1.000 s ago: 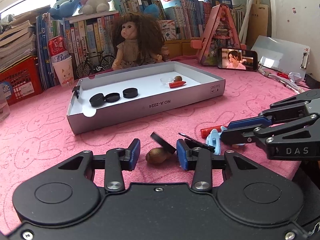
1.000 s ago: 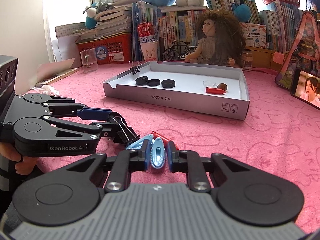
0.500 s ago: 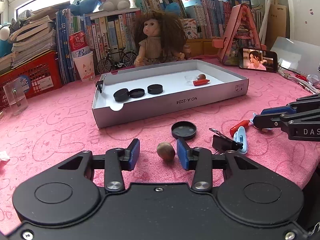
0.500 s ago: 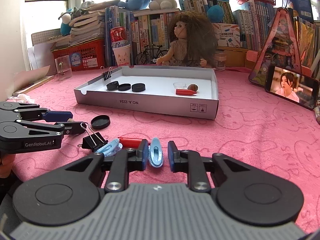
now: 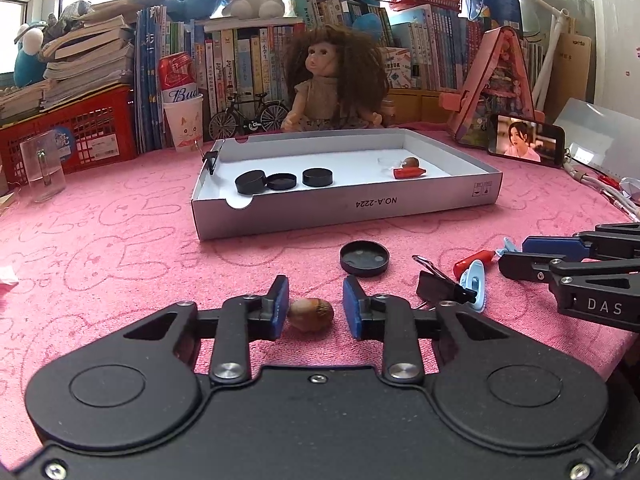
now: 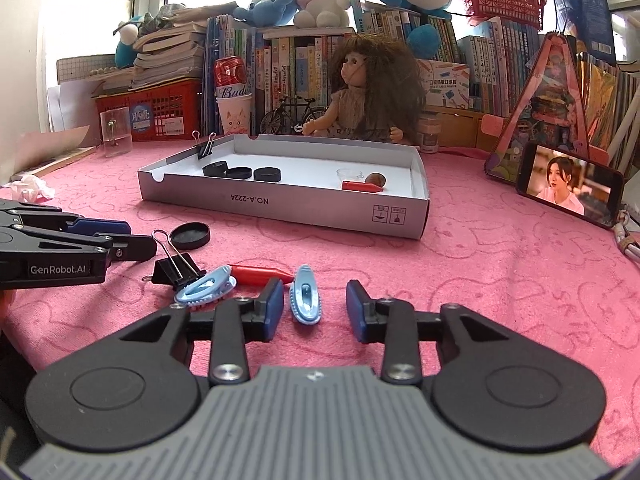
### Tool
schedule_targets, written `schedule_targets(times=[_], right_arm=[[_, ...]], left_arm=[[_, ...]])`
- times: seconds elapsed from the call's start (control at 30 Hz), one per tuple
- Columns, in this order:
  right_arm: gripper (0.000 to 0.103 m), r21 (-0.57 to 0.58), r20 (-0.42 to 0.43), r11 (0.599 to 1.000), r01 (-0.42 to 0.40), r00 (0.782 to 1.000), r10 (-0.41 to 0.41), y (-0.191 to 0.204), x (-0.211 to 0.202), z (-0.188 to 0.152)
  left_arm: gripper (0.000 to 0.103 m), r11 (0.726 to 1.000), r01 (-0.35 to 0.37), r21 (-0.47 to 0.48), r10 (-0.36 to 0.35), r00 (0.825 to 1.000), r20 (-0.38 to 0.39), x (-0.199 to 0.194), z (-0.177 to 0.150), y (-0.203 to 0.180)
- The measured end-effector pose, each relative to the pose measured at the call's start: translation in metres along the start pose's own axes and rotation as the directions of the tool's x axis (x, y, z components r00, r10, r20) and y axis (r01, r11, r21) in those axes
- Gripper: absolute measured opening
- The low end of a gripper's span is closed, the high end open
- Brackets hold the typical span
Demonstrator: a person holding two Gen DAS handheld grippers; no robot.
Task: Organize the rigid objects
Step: 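Grasp the walnut with the left gripper while the right grasps a light blue clip, then carry the walnut and the light blue clip into the tray with both grippers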
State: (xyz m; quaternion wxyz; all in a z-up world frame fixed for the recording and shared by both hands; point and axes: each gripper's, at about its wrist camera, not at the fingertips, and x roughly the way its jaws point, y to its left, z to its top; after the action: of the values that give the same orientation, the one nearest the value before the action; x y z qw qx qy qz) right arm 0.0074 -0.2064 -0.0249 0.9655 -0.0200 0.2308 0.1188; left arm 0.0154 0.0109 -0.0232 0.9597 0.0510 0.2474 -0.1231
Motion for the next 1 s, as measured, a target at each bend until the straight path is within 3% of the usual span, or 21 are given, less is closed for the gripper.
schedule_targets(times=[0.2, 1.0], right_arm=[[0.02, 0.028, 0.008, 1.0, -0.005, 1.0, 0.005, -0.003, -0.003, 0.0], [0.02, 0.081, 0.053, 0.996, 0.039, 0.998, -0.044, -0.017, -0.002, 0.017]], left_arm=[[0.022, 0.999, 0.01, -0.051, -0.01, 1.0, -0.001, -0.005, 0.0, 0.003], [0.022, 0.996, 0.004, -0.087, -0.001, 0.999, 0.034, -0.007, 0.027, 0.011]])
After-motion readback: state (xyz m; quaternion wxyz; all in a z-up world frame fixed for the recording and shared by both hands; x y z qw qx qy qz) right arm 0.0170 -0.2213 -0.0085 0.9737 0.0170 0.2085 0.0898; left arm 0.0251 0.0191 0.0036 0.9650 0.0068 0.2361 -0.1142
